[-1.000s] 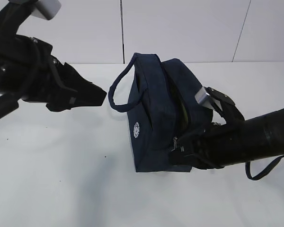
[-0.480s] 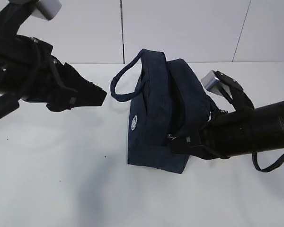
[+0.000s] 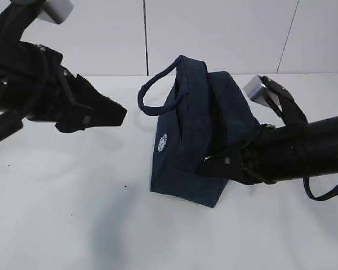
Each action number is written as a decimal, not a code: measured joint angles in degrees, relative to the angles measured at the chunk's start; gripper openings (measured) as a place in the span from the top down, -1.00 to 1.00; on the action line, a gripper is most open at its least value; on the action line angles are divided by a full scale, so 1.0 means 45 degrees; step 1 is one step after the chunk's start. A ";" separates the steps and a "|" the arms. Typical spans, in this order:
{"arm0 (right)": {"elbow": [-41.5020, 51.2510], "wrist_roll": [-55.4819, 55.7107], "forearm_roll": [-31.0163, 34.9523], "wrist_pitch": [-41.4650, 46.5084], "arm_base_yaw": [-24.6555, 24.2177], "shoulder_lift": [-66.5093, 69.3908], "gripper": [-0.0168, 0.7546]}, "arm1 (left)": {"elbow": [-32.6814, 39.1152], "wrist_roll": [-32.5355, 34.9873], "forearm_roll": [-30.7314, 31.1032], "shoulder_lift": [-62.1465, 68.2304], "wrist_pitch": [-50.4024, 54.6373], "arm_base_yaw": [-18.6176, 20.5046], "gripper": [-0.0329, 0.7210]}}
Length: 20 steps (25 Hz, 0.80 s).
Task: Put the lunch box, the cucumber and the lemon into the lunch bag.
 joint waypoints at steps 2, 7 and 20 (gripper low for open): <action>0.0000 0.0000 0.0000 0.0000 0.0000 -0.0118 0.96 | 0.0000 0.0000 0.0000 0.0000 -0.0008 0.0000 0.27; -0.0272 0.0000 -0.0030 -0.0023 0.0000 -0.0247 0.96 | 0.0000 0.0000 0.0000 0.0000 -0.0008 0.0000 0.27; -0.1698 0.0019 -0.0548 -0.0731 0.0000 -0.0277 0.96 | 0.0000 0.0000 0.0097 0.0000 -0.0008 0.0000 0.27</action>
